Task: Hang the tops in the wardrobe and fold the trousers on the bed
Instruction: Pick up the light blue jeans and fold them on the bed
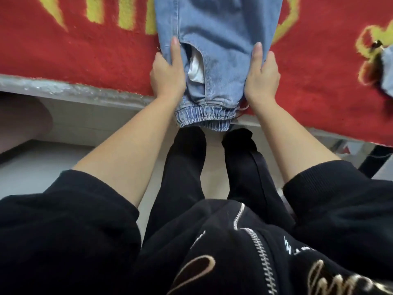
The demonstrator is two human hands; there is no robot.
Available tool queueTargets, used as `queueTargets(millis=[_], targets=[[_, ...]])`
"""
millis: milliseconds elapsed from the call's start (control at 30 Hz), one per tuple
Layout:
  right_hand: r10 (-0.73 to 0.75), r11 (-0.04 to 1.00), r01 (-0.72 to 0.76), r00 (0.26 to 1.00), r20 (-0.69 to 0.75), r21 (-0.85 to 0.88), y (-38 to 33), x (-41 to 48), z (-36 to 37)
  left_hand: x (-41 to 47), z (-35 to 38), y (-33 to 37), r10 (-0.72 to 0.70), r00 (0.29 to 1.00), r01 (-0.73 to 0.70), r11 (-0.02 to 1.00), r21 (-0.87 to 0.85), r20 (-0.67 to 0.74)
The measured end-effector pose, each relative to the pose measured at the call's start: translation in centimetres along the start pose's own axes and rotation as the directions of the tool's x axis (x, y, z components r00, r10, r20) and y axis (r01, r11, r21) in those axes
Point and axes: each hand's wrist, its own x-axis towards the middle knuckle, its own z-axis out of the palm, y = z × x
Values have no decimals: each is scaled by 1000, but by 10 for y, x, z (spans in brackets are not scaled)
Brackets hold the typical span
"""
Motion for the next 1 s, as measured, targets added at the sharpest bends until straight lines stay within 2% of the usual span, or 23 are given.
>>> queueTargets(millis=[67, 133, 200, 267, 333, 400, 467, 533, 600, 667, 700, 733, 800, 833, 900, 1000], targets=[[-47, 998, 49, 997, -58, 37, 8, -14, -5, -10, 3, -10, 112, 994, -112, 994, 8, -16], [-1, 1000, 1, 1000, -22, -1, 34, -27, -5, -28, 10, -35, 138, 990, -137, 989, 59, -2], [135, 987, -124, 984, 112, -99, 63, -40, -5, -45, 15, -67, 47, 993, -66, 981, 184, 109], [207, 968, -171, 958, 197, -184, 85, -48, -5, -55, 17, -90, -83, 975, 21, 959, 283, 207], [215, 955, -166, 958, 191, -244, 86, -49, -9, -54, 17, -94, -122, 966, 42, 944, 328, 227], [204, 960, -169, 968, 148, -223, 74, -42, -14, -51, 14, -78, -85, 978, 13, 937, 348, 191], [90, 989, -84, 995, 43, -122, 54, -31, -22, -46, 9, -55, 16, 993, -55, 944, 327, 121], [-160, 978, 144, 982, -103, -150, 30, -11, -32, -34, 1, -25, 216, 976, -214, 910, 355, 33], [-434, 872, 369, 887, -158, -322, 7, 16, -41, -16, -1, 7, 490, 872, -442, 768, 463, 21], [-610, 722, 514, 789, -75, -463, -8, 49, -47, 3, 5, 39, 631, 762, -589, 580, 563, 146], [-651, 645, 566, 759, 20, -513, -12, 67, -48, 13, 10, 53, 618, 755, -605, 530, 594, 217], [-643, 581, 605, 751, 148, -544, -12, 83, -48, 23, 15, 64, 561, 783, -586, 520, 621, 268], [-507, 541, 640, 766, 396, -545, -11, 111, -47, 42, 24, 80, 402, 855, -514, 561, 649, 328], [-442, 546, 640, 768, 463, -540, -10, 120, -47, 49, 26, 85, 336, 874, -485, 579, 655, 350], [-397, 537, 634, 772, 497, -556, -10, 128, -48, 59, 28, 93, 248, 892, -450, 576, 683, 378], [-393, 514, 641, 767, 508, -570, -17, 127, -50, 67, 21, 104, 186, 880, -465, 531, 709, 437]])
